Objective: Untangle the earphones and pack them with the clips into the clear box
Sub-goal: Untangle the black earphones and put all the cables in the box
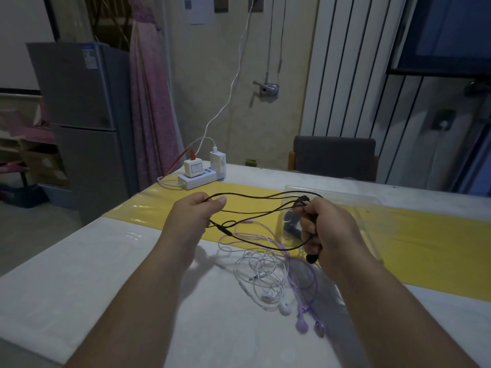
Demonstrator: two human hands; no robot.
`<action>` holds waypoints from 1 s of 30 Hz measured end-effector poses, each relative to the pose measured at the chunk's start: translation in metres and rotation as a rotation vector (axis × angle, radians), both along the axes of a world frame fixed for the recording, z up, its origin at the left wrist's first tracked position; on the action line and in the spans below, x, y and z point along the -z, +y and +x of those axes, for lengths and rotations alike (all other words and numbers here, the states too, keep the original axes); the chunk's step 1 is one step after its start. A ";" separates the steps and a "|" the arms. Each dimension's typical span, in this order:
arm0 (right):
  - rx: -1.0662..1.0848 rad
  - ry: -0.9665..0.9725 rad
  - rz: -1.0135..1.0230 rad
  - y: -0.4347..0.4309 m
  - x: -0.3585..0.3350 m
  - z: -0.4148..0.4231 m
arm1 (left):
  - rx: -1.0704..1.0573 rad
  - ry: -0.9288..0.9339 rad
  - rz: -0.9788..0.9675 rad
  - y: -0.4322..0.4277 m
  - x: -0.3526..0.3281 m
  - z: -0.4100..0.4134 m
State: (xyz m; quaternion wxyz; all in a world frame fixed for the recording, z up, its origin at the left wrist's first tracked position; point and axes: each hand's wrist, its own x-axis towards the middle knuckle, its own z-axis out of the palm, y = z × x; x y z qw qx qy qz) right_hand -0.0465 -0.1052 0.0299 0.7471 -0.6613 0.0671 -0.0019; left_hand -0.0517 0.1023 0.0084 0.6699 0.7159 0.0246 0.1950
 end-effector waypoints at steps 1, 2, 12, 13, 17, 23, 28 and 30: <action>-0.011 0.003 0.000 0.000 0.000 0.000 | 0.003 -0.009 -0.019 0.000 0.000 0.000; -0.026 0.008 -0.005 0.000 0.000 0.001 | -0.004 -0.019 -0.048 0.000 0.000 0.000; -0.092 0.039 -0.025 0.000 0.006 0.005 | 0.072 0.068 -0.497 -0.001 -0.001 0.004; -0.069 0.036 -0.036 0.001 0.005 0.004 | 0.078 0.070 -0.528 -0.001 -0.002 0.004; -0.037 -0.077 -0.296 -0.002 0.003 0.005 | 0.182 0.006 -0.765 0.002 -0.008 0.000; -0.021 -0.111 -0.419 0.001 0.001 0.004 | 0.303 -0.205 -1.006 -0.002 -0.010 -0.001; -0.239 0.057 -0.073 0.004 0.008 0.002 | 0.302 -0.158 -0.988 0.006 -0.005 0.004; -0.267 0.056 -0.016 0.004 0.008 0.003 | 0.334 -0.137 -0.945 0.006 -0.004 0.004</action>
